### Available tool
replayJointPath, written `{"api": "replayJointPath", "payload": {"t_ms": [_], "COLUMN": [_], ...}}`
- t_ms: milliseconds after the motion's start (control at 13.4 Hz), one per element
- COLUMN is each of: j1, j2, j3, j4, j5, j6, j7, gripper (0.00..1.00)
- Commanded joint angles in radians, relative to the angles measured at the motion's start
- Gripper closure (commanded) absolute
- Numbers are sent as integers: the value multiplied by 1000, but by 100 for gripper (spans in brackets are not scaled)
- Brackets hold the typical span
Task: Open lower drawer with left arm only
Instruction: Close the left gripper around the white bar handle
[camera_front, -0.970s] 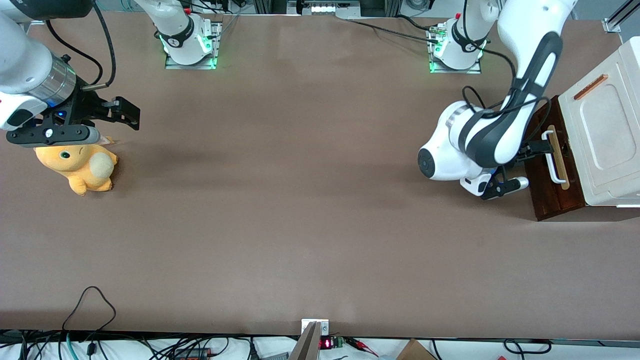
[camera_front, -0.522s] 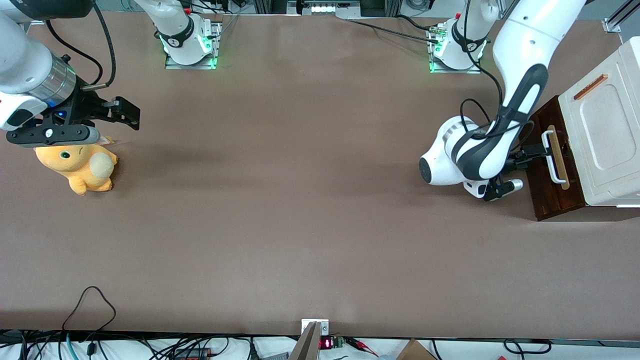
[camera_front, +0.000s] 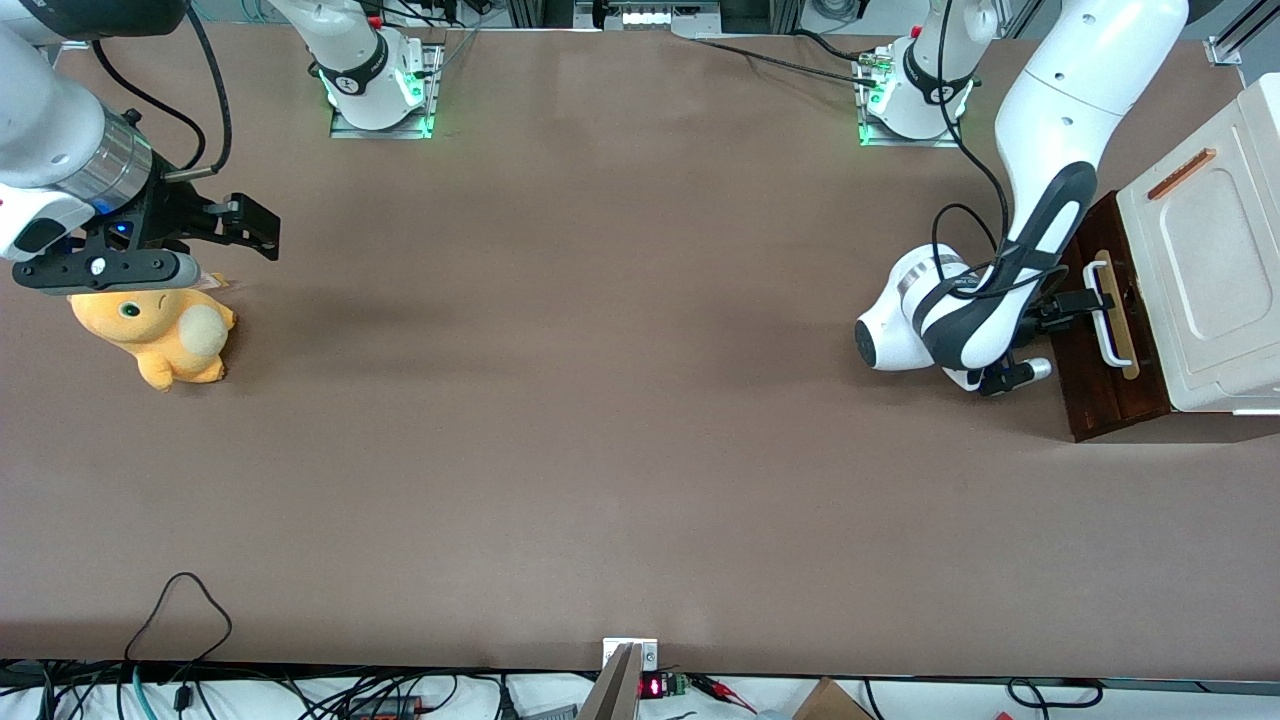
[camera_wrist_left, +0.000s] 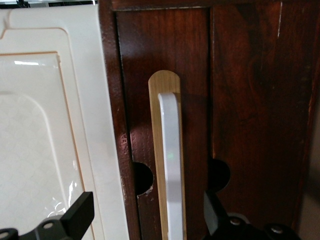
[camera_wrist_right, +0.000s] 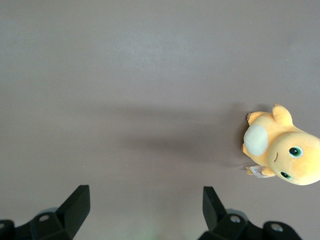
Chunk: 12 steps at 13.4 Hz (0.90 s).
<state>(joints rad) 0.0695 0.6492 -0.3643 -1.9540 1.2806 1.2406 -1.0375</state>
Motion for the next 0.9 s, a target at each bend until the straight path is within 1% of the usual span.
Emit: {"api": "replayJointPath", "payload": {"t_ms": [0,149,299,522,597,821], "j1": [38,56,66,75,75,76], "j2": [23,33,33,32,32,33], "j3": [-10,-10,-10,-10,-10,-8], "j4": [-8,-13,-16,-14,-14,-14], "j5": [63,89,100,102,114,115], "j6": [-10,-10,-10,-10,-10,-10], "j7": [28,28,30,43,42,42], "gripper": [4,8,13,26,31,47]}}
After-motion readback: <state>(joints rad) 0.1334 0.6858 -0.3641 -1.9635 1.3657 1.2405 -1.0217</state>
